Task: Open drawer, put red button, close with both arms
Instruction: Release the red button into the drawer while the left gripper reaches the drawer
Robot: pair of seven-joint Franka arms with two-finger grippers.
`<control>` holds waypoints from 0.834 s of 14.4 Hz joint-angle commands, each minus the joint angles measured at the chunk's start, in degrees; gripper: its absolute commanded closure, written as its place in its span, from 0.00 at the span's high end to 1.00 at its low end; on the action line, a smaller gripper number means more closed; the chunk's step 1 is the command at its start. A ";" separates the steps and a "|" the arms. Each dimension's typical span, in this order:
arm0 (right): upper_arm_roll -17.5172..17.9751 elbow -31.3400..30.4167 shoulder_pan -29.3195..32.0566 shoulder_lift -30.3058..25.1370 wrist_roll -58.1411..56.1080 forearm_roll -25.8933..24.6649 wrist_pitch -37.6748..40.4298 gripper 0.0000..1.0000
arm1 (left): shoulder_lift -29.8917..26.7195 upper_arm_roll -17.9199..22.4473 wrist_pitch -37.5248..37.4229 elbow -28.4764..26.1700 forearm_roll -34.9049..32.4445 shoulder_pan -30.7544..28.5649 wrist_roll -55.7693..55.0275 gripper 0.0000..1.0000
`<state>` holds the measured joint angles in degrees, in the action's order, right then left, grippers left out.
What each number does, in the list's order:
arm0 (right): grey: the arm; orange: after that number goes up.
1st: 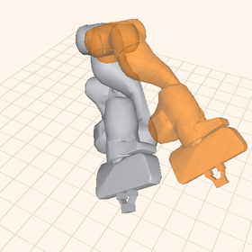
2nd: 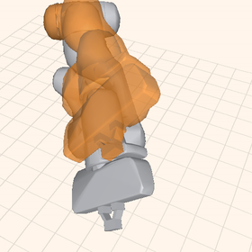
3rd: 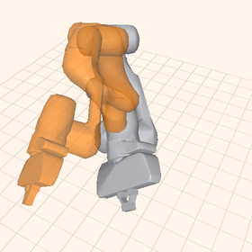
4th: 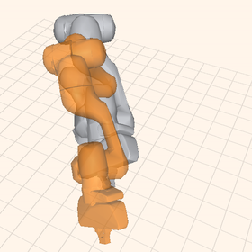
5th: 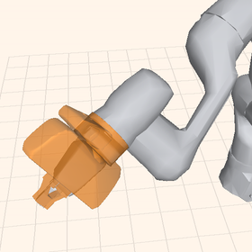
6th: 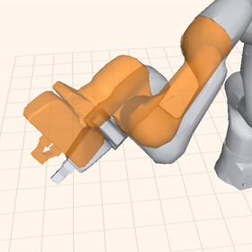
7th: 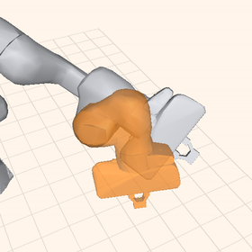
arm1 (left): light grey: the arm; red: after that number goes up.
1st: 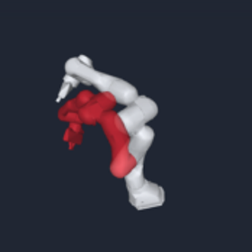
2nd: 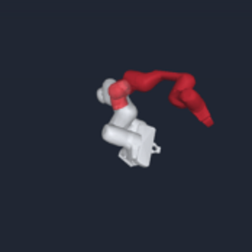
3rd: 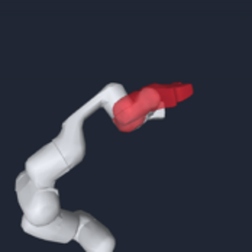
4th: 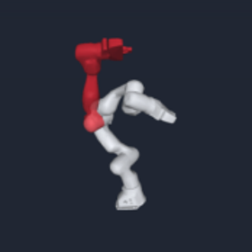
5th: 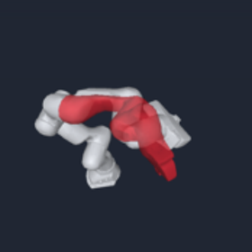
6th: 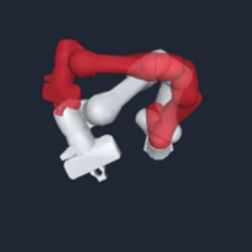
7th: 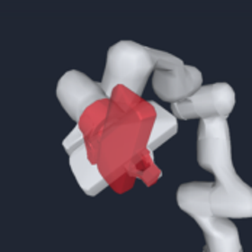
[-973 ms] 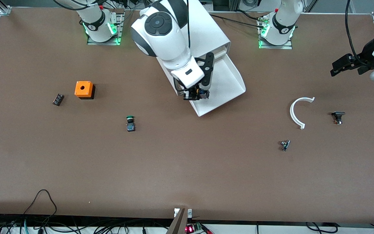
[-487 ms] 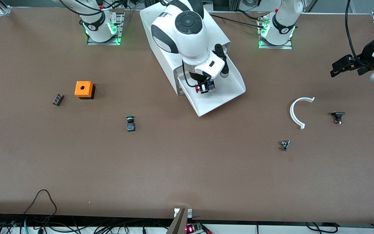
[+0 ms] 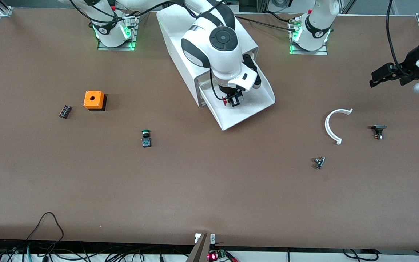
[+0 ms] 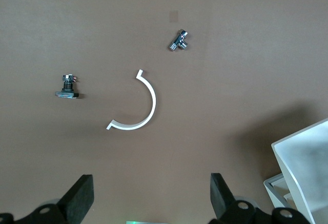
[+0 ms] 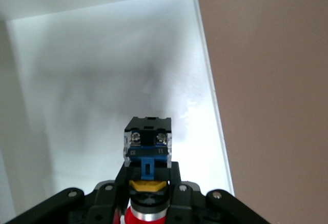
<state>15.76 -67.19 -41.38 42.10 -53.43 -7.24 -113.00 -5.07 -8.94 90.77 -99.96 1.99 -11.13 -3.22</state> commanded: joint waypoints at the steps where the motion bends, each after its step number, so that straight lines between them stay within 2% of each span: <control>1: -2.41 2.50 -3.18 2.19 -0.72 -0.50 0.77 0.29 | 1.12 0.24 -0.77 2.05 -1.29 0.67 -0.29 1.00; 6: -2.49 1.19 -4.06 3.16 -0.36 -0.23 0.94 0.30 | 1.82 0.50 1.93 1.97 -1.38 0.67 -0.73 1.00; 7: -2.49 1.10 -4.06 3.16 -0.36 -0.15 0.86 0.35 | 2.26 0.68 2.56 1.96 -1.38 0.67 -0.82 1.00; 9: -2.49 1.18 -4.06 2.90 1.21 0.12 0.94 0.75 | 2.79 0.94 2.74 1.97 -1.29 0.67 -0.73 1.00; 10: -2.49 1.19 -4.06 2.55 3.13 0.12 1.03 1.00 | 2.96 1.03 2.74 2.05 -1.38 0.67 -0.82 1.00; 12: -2.49 1.62 -3.98 0.63 8.13 0.03 1.03 1.00 | 2.96 1.03 3.26 1.97 -1.12 0.67 -0.82 1.00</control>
<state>13.89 -66.58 -44.74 44.82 -49.78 -7.23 -113.01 -3.03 -8.30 93.99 -99.77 1.99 -11.13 -3.32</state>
